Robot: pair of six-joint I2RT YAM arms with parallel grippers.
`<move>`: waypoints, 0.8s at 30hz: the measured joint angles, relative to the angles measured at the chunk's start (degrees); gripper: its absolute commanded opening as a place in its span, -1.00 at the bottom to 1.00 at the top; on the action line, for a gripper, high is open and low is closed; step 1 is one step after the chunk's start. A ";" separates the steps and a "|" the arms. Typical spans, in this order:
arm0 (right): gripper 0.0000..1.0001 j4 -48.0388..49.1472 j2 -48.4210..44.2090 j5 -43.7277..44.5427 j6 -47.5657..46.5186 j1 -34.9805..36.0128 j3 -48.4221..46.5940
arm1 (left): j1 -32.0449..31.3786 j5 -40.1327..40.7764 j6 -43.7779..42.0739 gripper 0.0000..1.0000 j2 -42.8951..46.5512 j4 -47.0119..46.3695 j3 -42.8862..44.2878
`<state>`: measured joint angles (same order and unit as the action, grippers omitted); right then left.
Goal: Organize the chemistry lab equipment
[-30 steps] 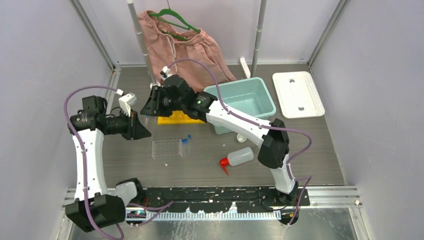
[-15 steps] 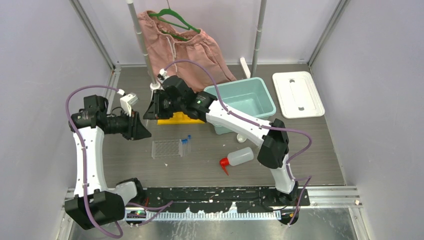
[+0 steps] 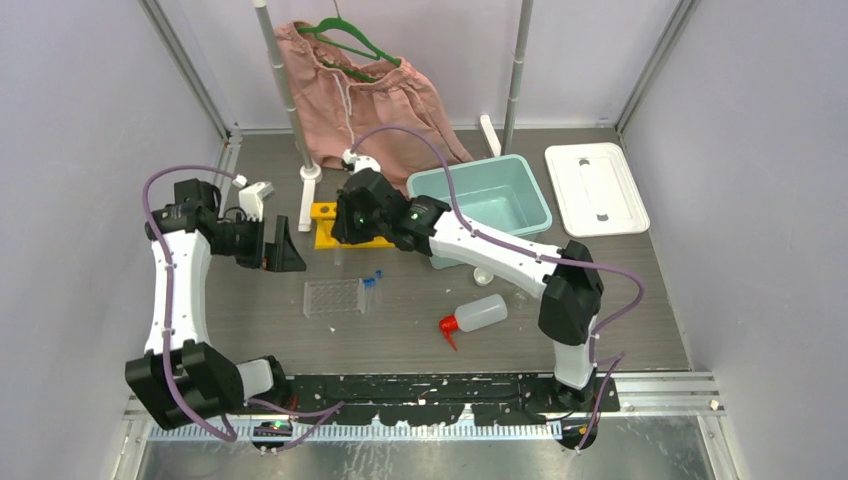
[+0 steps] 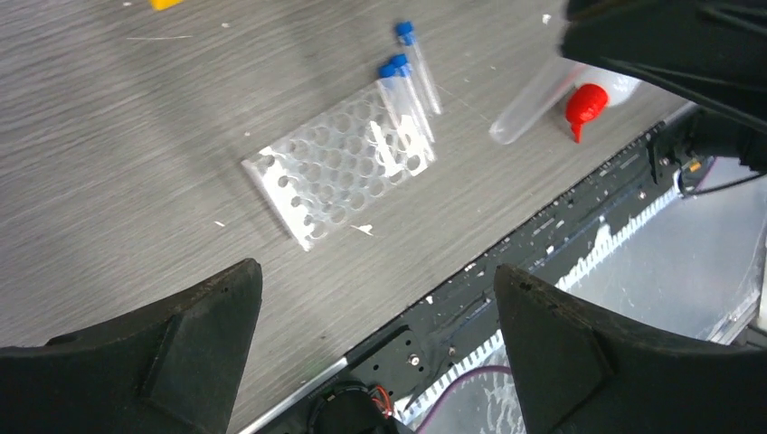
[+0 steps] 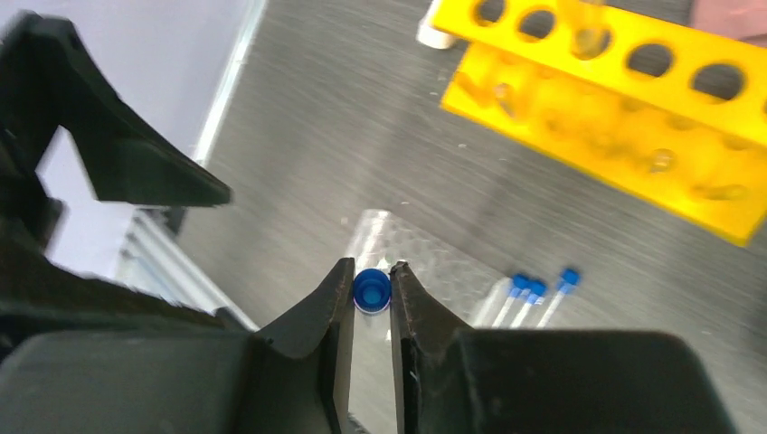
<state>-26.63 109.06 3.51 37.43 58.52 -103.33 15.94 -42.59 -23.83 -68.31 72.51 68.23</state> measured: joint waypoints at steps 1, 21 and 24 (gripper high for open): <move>-0.99 1.40 -0.96 1.27 -1.01 0.13 2.40 | 0.13 0.90 0.92 0.97 -1.03 -0.55 0.09; -0.99 37.75 9.44 13.40 -27.34 13.66 17.09 | 9.05 7.91 4.07 0.91 -13.66 -0.50 3.76; -0.99 39.19 12.20 13.77 -28.57 13.75 16.74 | 9.31 7.91 3.69 0.90 -13.77 -0.22 3.76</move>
<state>12.56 121.25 17.28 8.86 72.27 -86.59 25.26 -34.68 -20.14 -82.08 72.29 71.99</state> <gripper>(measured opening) 0.231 0.956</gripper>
